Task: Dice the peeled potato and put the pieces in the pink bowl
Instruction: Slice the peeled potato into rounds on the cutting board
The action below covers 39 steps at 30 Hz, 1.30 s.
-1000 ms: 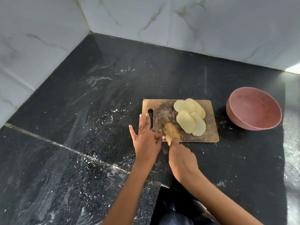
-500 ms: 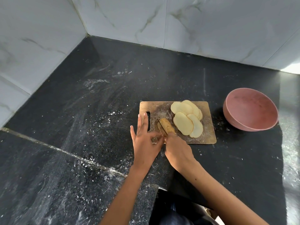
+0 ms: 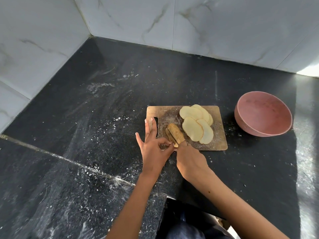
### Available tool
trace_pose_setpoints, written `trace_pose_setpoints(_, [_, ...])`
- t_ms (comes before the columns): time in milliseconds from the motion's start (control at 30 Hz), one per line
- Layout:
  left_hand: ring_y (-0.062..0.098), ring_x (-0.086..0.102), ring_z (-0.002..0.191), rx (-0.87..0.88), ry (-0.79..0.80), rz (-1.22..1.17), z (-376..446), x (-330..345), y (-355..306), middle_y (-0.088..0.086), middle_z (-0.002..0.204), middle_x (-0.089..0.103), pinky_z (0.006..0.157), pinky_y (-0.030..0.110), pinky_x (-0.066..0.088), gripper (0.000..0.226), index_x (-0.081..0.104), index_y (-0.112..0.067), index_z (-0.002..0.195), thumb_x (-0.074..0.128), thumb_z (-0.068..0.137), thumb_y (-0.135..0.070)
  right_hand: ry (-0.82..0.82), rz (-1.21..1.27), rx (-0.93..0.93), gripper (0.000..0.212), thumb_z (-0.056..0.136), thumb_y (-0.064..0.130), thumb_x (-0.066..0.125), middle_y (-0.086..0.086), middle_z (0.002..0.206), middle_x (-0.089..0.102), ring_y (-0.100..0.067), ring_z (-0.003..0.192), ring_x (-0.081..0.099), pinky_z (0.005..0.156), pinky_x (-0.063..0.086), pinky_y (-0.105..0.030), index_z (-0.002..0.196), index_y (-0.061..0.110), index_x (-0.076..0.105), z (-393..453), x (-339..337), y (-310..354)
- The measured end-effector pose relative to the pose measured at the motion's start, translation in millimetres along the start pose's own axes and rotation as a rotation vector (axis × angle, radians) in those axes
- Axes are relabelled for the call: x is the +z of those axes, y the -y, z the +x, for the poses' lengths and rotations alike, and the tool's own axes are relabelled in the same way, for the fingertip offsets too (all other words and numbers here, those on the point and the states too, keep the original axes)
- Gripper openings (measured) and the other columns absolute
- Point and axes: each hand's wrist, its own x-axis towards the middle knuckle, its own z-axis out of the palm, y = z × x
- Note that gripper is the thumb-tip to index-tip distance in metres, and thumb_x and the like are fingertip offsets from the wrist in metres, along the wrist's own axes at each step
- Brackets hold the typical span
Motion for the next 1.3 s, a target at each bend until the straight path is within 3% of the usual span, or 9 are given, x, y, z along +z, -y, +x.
trace_pose_setpoints(267, [0.007,-0.002,0.148,-0.013,0.003,-0.039,-1,0,0,-0.004,0.158,0.017,0.114,0.038,-0.02,0.017,0.068,-0.023,0.062,0.082,0.07,-0.02,0.083,-0.007,0.019,0.033,0.096,0.003,0.039,-0.013,0.126,0.054,-0.031,0.116,0.054,0.088,0.044,-0.038,0.129,0.007,0.039,-20,4,-18])
trace_pose_setpoints(433, [0.006,-0.002,0.148,-0.014,0.004,-0.033,-1,1,0,-0.004,0.158,0.018,0.113,0.033,-0.022,0.021,0.065,-0.027,0.061,0.082,0.071,-0.021,0.091,-0.01,0.032,0.015,0.102,0.012,0.034,-0.012,0.12,0.056,-0.031,0.109,0.057,0.075,0.04,-0.036,0.114,0.008,0.04,-36,13,-39])
trace_pose_setpoints(633, [0.006,-0.003,0.148,-0.016,0.002,-0.027,-3,3,1,-0.002,0.159,0.017,0.112,0.029,-0.023,0.014,0.07,-0.021,0.065,0.08,0.074,-0.021,0.105,0.082,-0.035,0.023,0.104,0.031,0.029,-0.013,0.107,0.06,-0.032,0.099,0.058,0.07,0.039,-0.034,0.096,0.013,0.041,-48,16,-67])
trace_pose_setpoints(800, [0.008,-0.001,0.148,-0.01,-0.014,-0.002,-6,3,-1,0.001,0.158,0.019,0.112,0.027,-0.023,0.013,0.07,-0.019,0.066,0.081,0.074,-0.021,0.001,0.211,-0.086,0.028,0.103,0.036,0.029,-0.007,0.087,0.055,-0.028,0.082,0.054,0.069,0.04,-0.035,0.086,0.017,0.041,-38,5,-64])
trace_pose_setpoints(1100, [0.008,-0.001,0.148,-0.018,-0.031,-0.033,-8,5,0,0.002,0.157,0.02,0.113,0.03,-0.021,0.013,0.07,-0.019,0.067,0.08,0.075,-0.023,-0.118,0.199,-0.139,0.027,0.104,0.032,0.03,-0.01,0.101,0.06,-0.029,0.092,0.059,0.069,0.04,-0.035,0.11,0.012,0.046,-10,7,-29])
trace_pose_setpoints(1300, [0.008,-0.003,0.148,-0.037,-0.021,-0.039,-9,5,1,0.002,0.158,0.018,0.113,0.03,-0.021,0.009,0.072,-0.021,0.072,0.079,0.077,-0.025,-0.119,0.17,-0.139,0.023,0.103,0.027,0.034,-0.012,0.104,0.061,-0.03,0.097,0.059,0.068,0.037,-0.033,0.11,0.01,0.047,-1,11,-20])
